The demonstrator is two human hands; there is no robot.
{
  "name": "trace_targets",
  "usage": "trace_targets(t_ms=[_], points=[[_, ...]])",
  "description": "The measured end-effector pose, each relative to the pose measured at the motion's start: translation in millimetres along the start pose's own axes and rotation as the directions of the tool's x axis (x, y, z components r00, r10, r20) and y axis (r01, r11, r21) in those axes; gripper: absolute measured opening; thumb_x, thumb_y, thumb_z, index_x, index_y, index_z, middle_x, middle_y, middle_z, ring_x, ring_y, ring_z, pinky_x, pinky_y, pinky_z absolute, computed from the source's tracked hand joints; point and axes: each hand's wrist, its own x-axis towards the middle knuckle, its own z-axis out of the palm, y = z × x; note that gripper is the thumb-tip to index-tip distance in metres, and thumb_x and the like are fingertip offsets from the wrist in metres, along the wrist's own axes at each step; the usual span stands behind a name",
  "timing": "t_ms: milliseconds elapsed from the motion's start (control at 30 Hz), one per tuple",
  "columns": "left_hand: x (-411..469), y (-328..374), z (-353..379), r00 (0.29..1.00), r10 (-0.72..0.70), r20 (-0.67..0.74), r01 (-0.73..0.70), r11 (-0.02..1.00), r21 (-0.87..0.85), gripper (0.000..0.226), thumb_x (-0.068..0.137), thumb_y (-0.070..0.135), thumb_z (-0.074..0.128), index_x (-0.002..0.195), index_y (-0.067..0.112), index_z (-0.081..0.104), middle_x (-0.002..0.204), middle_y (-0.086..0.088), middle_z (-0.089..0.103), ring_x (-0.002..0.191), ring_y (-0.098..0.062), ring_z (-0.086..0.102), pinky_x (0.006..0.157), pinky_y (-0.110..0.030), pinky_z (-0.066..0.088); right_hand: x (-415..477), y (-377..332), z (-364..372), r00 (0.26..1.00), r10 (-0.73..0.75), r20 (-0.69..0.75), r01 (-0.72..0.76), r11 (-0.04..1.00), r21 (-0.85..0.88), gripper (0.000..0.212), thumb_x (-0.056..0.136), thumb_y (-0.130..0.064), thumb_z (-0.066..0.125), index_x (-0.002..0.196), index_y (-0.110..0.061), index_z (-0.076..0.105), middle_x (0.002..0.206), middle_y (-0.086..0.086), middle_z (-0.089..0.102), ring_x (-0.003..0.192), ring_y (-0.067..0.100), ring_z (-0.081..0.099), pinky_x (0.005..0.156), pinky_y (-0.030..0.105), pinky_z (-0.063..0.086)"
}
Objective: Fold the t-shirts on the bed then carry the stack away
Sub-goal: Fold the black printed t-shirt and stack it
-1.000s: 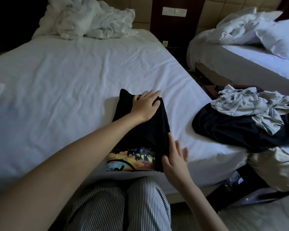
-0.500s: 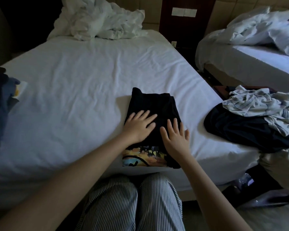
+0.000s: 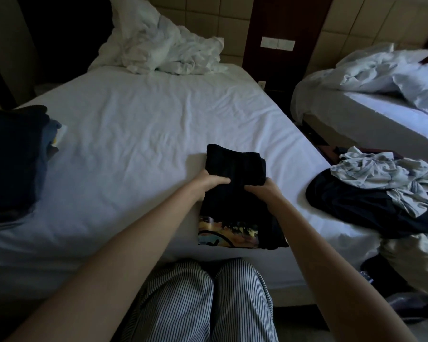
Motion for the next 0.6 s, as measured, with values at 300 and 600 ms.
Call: trace_targets(t_ms=[300,600], points=[[-32.8,5.2,-65.3,0.98,0.192,0.055,-0.181,0.971,-0.159,0.043,0.101,0.019,0.043,0.143,0.018,0.037,0.131,-0.01,0.055,0.113,-0.028,0.057,0.096,-0.042,0.047,-34.0,-32.9,13.9,0.971,-0.135,0.198,0.018,0.865,0.502,0.026,0.095,-0.015,0.054,0.119,-0.006,0.055,0.104,0.011,0.067,0.086,0.021,0.068,0.068,0.028,0.058],[-99.2,23.3,-192.2,0.953,0.285,-0.102,-0.302,0.919,-0.253,0.043,0.1,0.018,0.043,0.143,0.023,0.035,0.118,-0.002,0.059,0.104,-0.021,0.061,0.081,-0.032,0.051,-59.3,-119.6,106.7,0.88,-0.287,0.378,0.012,0.809,0.587,0.027,0.096,-0.007,0.045,0.123,-0.005,0.052,0.087,0.008,0.064,0.06,0.013,0.066,0.05,0.023,0.051]])
